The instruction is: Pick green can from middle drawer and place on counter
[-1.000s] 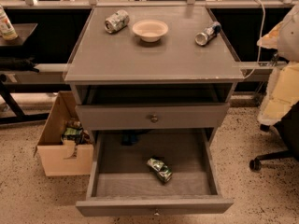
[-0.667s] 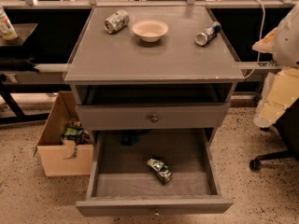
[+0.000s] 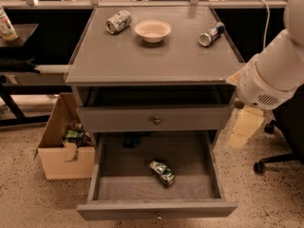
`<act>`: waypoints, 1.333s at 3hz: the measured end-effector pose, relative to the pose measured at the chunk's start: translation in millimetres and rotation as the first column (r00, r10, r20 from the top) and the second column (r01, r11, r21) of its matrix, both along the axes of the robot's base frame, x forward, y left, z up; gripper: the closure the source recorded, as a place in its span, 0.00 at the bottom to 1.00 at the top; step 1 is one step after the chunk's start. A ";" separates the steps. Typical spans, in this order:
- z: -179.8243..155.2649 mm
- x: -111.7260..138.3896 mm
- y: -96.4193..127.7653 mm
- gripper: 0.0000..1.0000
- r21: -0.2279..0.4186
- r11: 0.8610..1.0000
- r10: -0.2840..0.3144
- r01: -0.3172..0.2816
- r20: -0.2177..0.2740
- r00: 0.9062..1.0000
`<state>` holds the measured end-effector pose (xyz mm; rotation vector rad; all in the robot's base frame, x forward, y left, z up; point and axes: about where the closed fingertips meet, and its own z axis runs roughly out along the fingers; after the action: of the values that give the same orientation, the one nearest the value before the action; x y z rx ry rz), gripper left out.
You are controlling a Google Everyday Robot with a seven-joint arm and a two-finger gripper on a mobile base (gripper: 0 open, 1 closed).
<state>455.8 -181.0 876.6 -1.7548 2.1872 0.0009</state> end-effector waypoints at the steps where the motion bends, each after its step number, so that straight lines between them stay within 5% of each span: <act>1: -62.9 5.0 30.6 0.00 0.080 0.997 0.020 -0.017 -0.042 0.999; 2: -94.3 9.2 47.5 0.00 0.160 0.987 0.031 -0.021 -0.058 0.998; 4: -121.8 13.6 58.2 0.00 0.184 0.982 0.047 -0.033 -0.072 0.996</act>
Offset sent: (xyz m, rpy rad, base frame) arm 0.0153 0.0654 -0.1309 0.2603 0.0802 0.0300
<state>469.5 -122.7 754.8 -1.7212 2.1280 0.2745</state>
